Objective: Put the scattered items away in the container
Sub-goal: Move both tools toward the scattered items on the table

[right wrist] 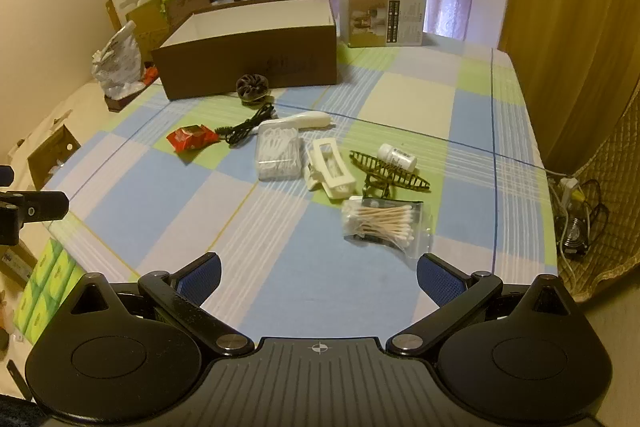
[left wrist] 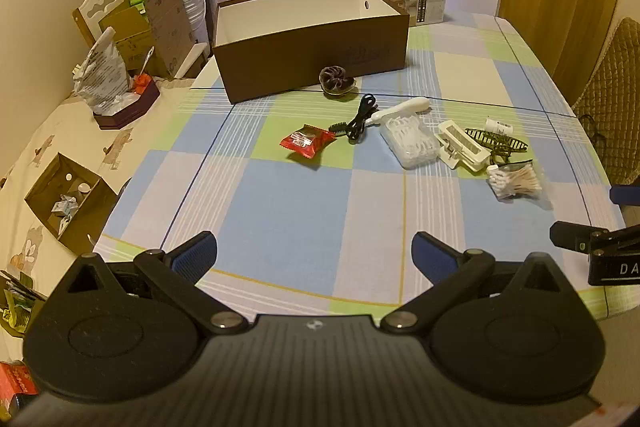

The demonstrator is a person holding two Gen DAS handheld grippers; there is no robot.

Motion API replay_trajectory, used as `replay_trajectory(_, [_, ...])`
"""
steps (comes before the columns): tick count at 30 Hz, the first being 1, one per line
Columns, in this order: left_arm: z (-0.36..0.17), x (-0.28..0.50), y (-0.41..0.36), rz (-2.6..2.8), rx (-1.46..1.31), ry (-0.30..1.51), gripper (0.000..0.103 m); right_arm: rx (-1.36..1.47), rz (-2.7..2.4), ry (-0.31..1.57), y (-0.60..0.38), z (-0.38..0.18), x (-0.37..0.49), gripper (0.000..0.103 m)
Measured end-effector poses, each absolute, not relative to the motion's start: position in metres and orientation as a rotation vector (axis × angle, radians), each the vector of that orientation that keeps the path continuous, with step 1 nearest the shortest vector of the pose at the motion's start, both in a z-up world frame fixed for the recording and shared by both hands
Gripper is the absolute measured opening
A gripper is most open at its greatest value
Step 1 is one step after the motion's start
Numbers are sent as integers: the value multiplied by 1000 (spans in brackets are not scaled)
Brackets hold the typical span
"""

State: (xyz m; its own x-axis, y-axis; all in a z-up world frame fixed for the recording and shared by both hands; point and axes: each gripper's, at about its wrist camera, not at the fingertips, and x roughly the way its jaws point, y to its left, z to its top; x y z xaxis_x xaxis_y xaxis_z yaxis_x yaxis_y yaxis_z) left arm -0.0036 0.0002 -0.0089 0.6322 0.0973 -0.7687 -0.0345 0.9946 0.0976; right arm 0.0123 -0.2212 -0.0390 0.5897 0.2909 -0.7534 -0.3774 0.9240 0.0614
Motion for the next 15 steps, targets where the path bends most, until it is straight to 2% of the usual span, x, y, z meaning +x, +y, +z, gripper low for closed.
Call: replay_trajectory(15, [-15,6,-1,74,71,905,102,-118,388,876,-221,-43,20,101])
